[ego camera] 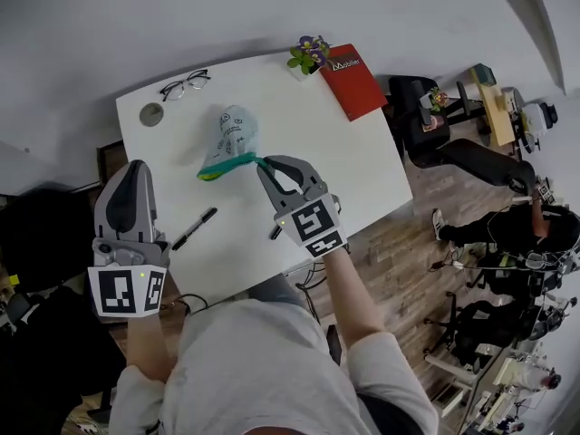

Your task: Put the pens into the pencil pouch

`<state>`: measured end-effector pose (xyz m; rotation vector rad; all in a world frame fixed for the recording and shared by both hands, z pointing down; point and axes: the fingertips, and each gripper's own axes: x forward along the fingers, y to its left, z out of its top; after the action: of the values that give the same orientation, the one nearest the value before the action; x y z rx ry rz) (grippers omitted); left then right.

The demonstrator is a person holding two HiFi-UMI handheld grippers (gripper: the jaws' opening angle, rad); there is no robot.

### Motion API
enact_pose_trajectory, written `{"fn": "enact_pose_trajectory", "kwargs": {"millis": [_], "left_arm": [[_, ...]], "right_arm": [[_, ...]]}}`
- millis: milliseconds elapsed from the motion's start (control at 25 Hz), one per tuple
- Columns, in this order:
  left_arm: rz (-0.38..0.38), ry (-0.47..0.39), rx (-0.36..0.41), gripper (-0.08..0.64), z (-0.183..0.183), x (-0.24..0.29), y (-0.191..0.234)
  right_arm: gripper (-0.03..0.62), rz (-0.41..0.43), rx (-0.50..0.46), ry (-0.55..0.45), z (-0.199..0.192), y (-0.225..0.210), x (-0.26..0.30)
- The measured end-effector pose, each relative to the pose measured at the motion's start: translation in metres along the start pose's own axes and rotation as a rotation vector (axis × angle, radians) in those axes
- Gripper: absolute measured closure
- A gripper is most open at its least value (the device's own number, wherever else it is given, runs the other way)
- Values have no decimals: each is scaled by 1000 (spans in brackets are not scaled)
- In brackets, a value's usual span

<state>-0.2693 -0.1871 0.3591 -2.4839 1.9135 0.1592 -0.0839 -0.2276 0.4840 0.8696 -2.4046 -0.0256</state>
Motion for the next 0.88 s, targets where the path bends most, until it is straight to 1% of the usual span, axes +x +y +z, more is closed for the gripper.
{"fn": "enact_pose_trajectory", "kwargs": {"millis": [120, 240, 400, 560, 720, 880], "left_arm": [[15, -16, 14, 532, 9, -6, -7], [36, -30, 30, 532, 18, -15, -16], [66, -41, 39, 532, 28, -30, -27], [96, -24, 46, 532, 27, -44, -38], [108, 31, 32, 532, 10, -55, -50], [87, 145, 50, 532, -25, -61, -58]], "right_arm": [[532, -11, 28, -88, 27, -7, -21], [532, 2, 80, -180, 47, -13, -46], [532, 28, 167, -281, 56, -19, -79], [532, 53, 199, -327, 55, -20, -101], [532, 69, 194, -345, 48, -21, -117], [532, 70, 202, -357, 43, -23, -127]]}}
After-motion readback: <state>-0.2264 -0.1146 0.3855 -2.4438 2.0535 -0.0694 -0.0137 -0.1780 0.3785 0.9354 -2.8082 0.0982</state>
